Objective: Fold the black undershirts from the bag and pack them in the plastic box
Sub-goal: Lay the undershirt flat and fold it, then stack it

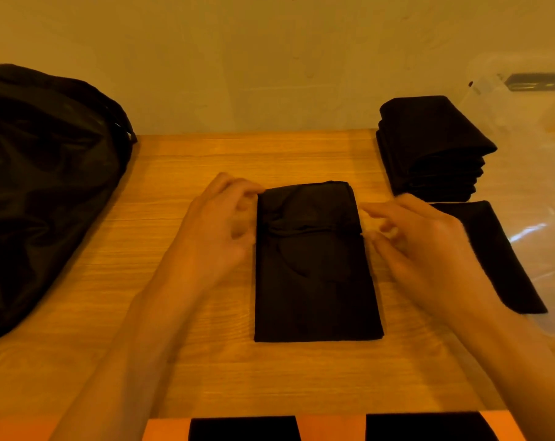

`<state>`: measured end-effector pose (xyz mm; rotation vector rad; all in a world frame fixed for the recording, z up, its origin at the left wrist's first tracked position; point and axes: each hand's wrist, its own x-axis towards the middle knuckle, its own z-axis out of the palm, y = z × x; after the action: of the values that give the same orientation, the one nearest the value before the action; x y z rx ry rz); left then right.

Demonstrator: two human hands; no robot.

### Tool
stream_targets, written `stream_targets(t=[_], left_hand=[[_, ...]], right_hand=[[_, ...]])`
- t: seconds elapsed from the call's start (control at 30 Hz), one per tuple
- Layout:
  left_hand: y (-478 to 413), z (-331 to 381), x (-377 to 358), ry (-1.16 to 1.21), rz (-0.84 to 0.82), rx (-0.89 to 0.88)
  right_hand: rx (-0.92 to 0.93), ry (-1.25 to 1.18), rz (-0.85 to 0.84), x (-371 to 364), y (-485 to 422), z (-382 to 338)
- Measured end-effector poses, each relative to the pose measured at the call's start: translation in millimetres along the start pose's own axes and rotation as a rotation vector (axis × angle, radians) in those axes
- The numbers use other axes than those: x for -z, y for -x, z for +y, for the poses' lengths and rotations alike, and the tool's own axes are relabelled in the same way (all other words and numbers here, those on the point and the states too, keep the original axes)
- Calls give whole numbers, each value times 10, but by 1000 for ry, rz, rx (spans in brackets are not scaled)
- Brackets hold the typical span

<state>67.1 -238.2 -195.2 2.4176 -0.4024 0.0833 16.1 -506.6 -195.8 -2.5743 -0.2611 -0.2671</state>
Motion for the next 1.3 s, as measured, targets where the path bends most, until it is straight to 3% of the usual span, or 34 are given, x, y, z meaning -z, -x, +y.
stream_targets(t=[0.13, 0.3, 0.43, 0.57, 0.83, 1.3], left_hand=[[498, 292, -90, 28, 135, 337], [941, 501, -191, 80, 56, 526], [1022, 509, -216, 101, 81, 597], [1046, 482, -195, 83, 18, 589], [1150, 503, -208, 169, 34, 609], [1109, 538, -271, 118, 72, 578]], right_hand=[[-379, -92, -38, -29, 336, -249], [-476, -157, -136, -133, 611, -421], [-527, -273, -105, -104, 654, -426], [-547, -296, -116, -74, 707, -429], [-558, -285, -99, -96, 802, -453], [-521, -238, -63, -102, 851, -474]])
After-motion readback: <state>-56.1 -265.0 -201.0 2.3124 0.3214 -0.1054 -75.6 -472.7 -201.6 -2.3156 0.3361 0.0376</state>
